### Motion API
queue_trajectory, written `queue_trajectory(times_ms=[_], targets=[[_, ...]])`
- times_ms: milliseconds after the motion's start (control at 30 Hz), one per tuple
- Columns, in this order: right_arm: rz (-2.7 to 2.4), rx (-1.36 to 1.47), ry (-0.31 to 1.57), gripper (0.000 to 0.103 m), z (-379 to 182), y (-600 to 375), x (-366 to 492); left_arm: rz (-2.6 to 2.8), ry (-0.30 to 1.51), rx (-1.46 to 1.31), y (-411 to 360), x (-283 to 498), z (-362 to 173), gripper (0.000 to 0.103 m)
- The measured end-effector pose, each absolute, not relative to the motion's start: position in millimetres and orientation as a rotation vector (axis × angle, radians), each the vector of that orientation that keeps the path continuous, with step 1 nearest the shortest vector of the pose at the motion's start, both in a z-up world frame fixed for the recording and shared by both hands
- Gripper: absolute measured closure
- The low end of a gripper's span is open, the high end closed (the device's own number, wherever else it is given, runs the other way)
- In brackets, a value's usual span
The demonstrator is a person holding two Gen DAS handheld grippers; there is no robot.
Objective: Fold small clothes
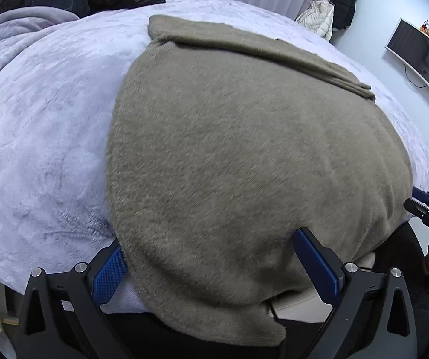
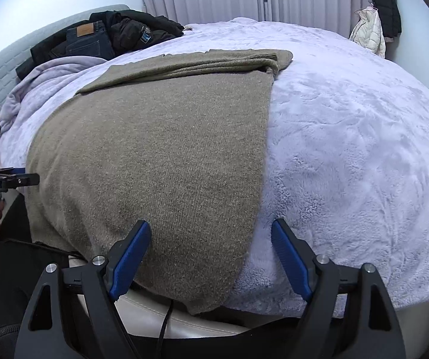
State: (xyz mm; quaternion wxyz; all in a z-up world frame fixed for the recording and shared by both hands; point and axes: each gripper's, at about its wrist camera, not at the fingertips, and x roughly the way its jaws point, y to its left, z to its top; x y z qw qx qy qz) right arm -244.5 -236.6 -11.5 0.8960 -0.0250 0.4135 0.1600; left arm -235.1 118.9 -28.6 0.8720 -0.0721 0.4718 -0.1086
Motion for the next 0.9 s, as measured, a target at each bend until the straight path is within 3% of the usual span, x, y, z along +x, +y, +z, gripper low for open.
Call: queue_trajectory(times_ms=[100,200,367,567,633,700,833,867,900], targets=[[0.353,-0.025,0.847,0.032,-10,-240,-246,-0.215,0.969,-0.118,111,-236,-28,0.000],[0.386,0.016,0.829,0.041,-7,-242,-247,-0.244,0.914,-0.120,108,-241,-19,0.007],[0.396,0.010,0.841,0.041,-8,-240,-244,-0.237,0.938,-0.086,105,-237,-26,0.007],[0.439,0.005,0.856,0.041,-15,-239,-240,-0.269,0.962,-0.171,124,-233,-34,0.000],[0.444,0.048,0.861,0.037,-19,-242,-234,-0.282,0.955,-0.197,128,-234,-34,0.000],[0.474,0.071,0.859,0.026,-20,-243,-235,-0.295,0.950,-0.203,130,-235,-34,0.000],[0.455,0.006,0.868,0.020,-21,-228,-235,-0.296,0.953,-0.227,139,-234,-34,0.000],[0.439,-0.029,0.871,0.019,-21,-222,-236,-0.283,0.954,-0.209,136,-234,-33,0.001],[0.422,-0.060,0.870,0.022,-21,-217,-237,-0.255,0.949,-0.177,132,-235,-32,0.010]])
